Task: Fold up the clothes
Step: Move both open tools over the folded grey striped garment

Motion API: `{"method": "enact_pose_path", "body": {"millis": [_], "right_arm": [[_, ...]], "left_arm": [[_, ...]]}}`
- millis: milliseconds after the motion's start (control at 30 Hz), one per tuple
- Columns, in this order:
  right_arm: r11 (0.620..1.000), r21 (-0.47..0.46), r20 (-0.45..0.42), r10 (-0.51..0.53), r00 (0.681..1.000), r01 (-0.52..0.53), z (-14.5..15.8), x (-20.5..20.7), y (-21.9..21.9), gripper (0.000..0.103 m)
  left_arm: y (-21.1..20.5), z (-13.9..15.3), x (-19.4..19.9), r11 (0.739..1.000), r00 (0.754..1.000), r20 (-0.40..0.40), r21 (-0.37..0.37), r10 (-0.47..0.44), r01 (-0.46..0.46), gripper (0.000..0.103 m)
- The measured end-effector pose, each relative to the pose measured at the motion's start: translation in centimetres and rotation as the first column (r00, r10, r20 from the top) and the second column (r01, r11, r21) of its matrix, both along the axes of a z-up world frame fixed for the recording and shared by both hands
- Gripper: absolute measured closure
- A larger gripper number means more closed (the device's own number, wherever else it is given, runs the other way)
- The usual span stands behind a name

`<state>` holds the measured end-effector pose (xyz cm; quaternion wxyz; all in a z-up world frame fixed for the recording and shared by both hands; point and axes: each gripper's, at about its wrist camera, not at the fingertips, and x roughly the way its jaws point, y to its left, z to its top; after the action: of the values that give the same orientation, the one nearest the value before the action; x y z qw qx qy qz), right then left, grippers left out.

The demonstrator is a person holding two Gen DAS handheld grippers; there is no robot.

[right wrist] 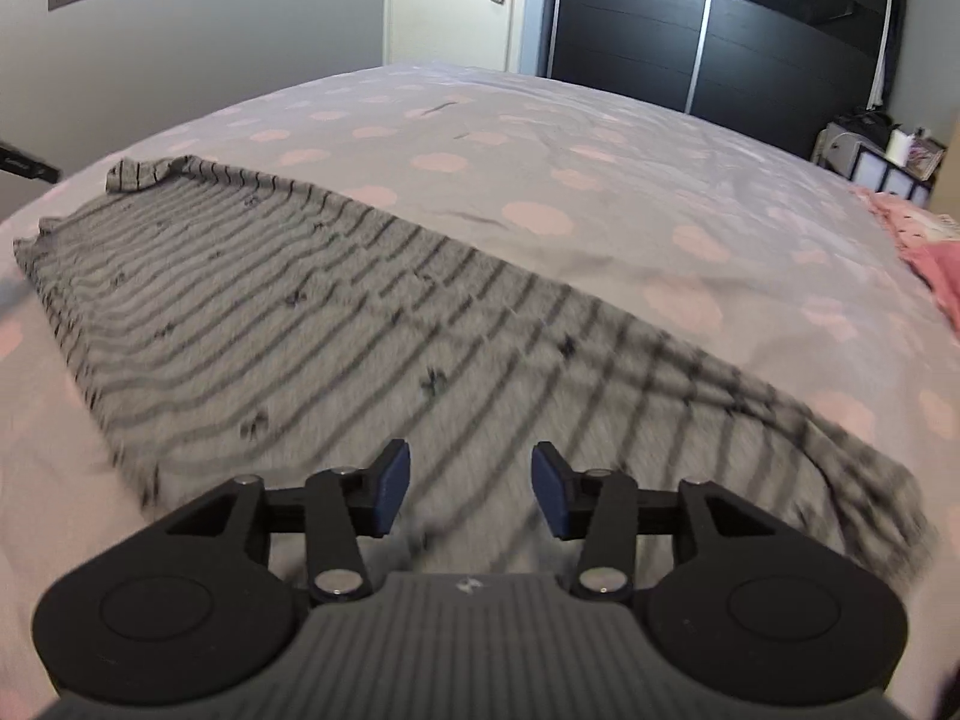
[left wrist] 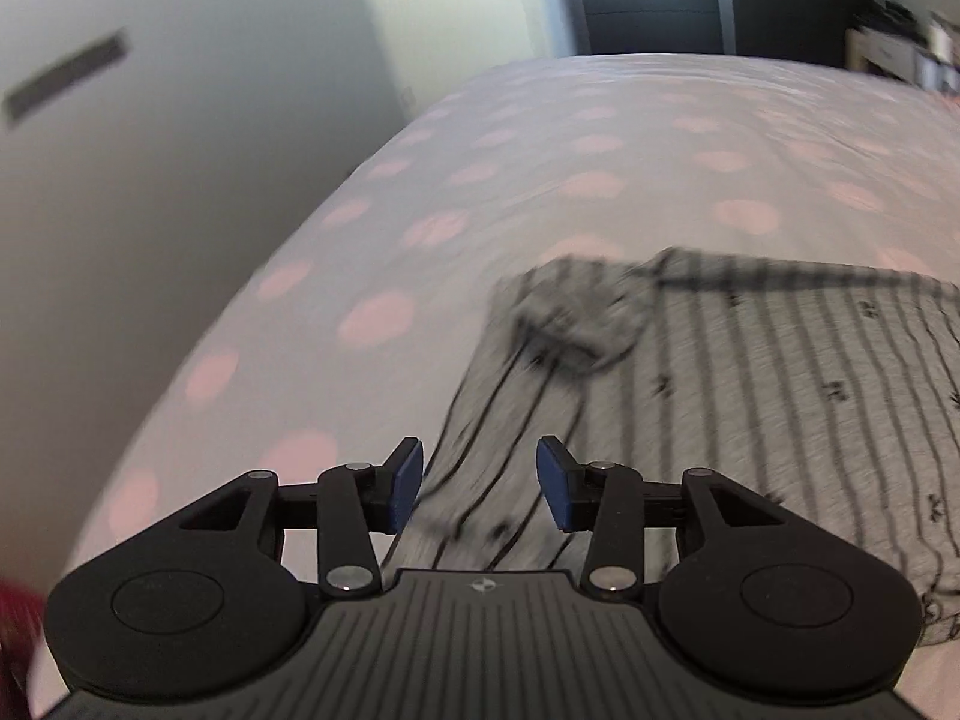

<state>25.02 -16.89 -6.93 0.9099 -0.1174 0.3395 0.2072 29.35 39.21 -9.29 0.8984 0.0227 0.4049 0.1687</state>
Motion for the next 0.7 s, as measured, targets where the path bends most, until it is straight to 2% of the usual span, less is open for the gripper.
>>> {"method": "enact_pose_path", "body": {"millis": [100, 233, 267, 333, 367, 400, 433, 500, 600, 700], "right_arm": [[1.000, 0.003, -0.029, -0.022, 0.999, 0.022, -0.6, -1.5, -0.9, 0.052], [0.999, 0.000, -0.053, -0.035, 0.998, 0.035, -1.3, -2.1, -1.2, 0.051], [0.999, 0.000, -0.053, -0.036, 0.998, 0.036, -1.4, -2.1, -1.2, 0.051], [0.999, 0.000, -0.049, -0.039, 0.998, 0.039, -1.4, -2.2, -1.2, 0.051], [0.999, -0.002, -0.046, -0.040, 0.998, 0.039, -1.5, -2.3, -1.3, 0.051], [0.999, -0.005, -0.043, -0.040, 0.998, 0.040, -1.5, -2.4, -1.4, 0.051], [0.999, -0.007, -0.039, -0.040, 0.998, 0.040, -1.6, -2.5, -1.5, 0.051], [0.999, -0.019, -0.037, -0.043, 0.998, 0.042, -1.9, -2.6, -1.6, 0.050], [0.998, -0.036, -0.031, -0.048, 0.998, 0.047, -2.2, -3.0, -2.2, 0.050], [0.997, -0.047, -0.021, -0.054, 0.998, 0.053, -2.3, -3.2, -2.6, 0.050]], "left_arm": [[2.2, -2.1, -0.7, 0.983, 0.994, 0.018, -0.149, 0.109, -0.105, 0.063], [3.3, -3.1, -0.1, 0.931, 0.978, 0.054, -0.321, 0.200, -0.172, 0.063], [3.3, -3.3, 0.3, 0.923, 0.976, 0.053, -0.337, 0.213, -0.183, 0.063], [3.1, -4.0, 1.4, 0.918, 0.972, 0.026, -0.334, 0.234, -0.212, 0.063], [2.9, -4.1, 1.5, 0.918, 0.970, 0.025, -0.329, 0.241, -0.220, 0.067], [2.8, -4.0, 1.3, 0.921, 0.969, 0.036, -0.321, 0.244, -0.220, 0.081], [2.6, -3.9, 1.1, 0.924, 0.968, 0.047, -0.313, 0.248, -0.221, 0.085], [2.3, -3.7, 0.7, 0.928, 0.965, 0.070, -0.297, 0.254, -0.223, 0.103], [1.9, -3.0, -0.2, 0.935, 0.959, 0.106, -0.272, 0.264, -0.228, 0.103], [1.5, -0.6, -2.1, 0.945, 0.952, 0.145, -0.228, 0.270, -0.233, 0.103]]}}
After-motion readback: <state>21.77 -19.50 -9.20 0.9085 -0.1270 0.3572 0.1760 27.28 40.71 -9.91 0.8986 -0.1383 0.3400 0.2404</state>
